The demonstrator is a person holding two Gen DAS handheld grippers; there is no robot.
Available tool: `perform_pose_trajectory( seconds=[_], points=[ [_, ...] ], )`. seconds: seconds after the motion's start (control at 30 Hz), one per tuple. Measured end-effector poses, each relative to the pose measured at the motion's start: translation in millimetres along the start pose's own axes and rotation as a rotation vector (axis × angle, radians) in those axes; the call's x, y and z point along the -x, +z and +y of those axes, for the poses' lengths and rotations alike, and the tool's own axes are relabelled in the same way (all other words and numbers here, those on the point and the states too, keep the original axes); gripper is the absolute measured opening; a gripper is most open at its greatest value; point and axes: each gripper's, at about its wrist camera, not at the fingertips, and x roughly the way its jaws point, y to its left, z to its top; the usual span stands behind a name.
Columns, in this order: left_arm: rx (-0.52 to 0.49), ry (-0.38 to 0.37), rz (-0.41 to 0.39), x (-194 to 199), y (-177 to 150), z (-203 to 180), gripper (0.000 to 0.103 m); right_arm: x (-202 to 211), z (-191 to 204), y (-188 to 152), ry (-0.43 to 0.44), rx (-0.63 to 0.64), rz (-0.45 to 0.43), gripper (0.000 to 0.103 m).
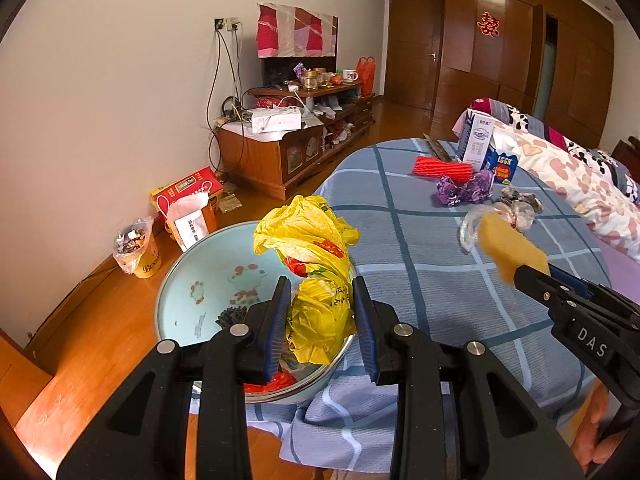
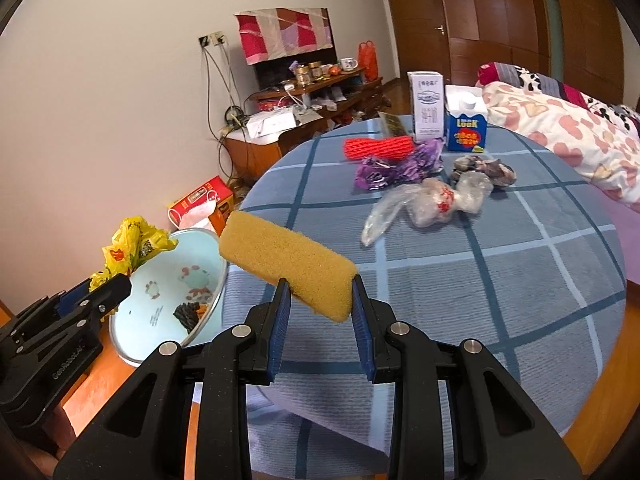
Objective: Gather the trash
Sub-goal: 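Carry the yellow bag and sponge over the teal bucket and open both tools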
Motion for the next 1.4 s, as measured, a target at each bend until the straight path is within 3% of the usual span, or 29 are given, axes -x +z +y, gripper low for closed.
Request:
perform_pose_trajectory(
  seconds=[1.4],
  points=[
    [0.098,0.1,-0.005,-1.9,3.6,60.0,0.032,-25.7,84.1,18.6,0.104,0.135,0.0,0.032]
  ],
)
